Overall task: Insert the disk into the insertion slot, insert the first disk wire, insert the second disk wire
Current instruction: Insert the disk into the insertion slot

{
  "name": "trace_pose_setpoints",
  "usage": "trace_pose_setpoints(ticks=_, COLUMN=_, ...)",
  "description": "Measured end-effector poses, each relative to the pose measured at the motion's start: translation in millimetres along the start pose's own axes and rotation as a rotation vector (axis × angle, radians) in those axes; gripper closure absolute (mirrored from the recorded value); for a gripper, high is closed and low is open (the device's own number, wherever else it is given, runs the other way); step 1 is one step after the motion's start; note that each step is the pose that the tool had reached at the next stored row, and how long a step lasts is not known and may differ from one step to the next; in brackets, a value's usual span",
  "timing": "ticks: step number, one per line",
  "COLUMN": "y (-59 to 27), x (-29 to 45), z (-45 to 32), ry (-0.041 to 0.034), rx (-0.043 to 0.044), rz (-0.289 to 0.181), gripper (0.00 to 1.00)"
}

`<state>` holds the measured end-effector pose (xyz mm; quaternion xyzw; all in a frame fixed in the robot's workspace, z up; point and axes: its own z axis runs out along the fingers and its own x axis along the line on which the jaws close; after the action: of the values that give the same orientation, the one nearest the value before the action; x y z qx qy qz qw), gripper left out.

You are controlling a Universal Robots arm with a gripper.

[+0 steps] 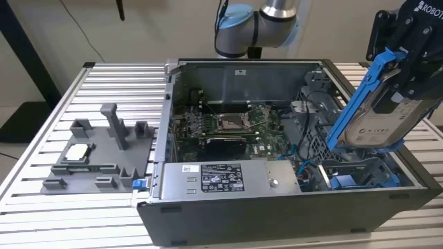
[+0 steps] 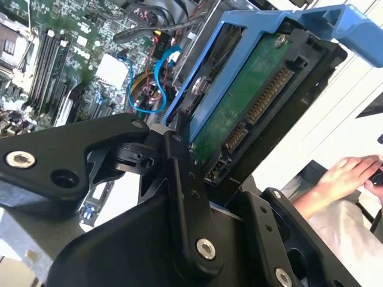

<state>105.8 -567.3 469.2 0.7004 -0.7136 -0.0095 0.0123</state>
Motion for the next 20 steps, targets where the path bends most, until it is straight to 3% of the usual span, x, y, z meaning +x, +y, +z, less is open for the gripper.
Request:
trace_pose_setpoints(ticks=13, y=-0.9, x=0.0, z=15.1, ry=-0.0056, rx=0.0044, rz=0.000, gripper=0.67)
trace_pose_setpoints(ticks=20, y=-7.0, x=-0.2, z=25.4, ry=-0.0110, rx=0.0044, rz=0.000, gripper=0.67)
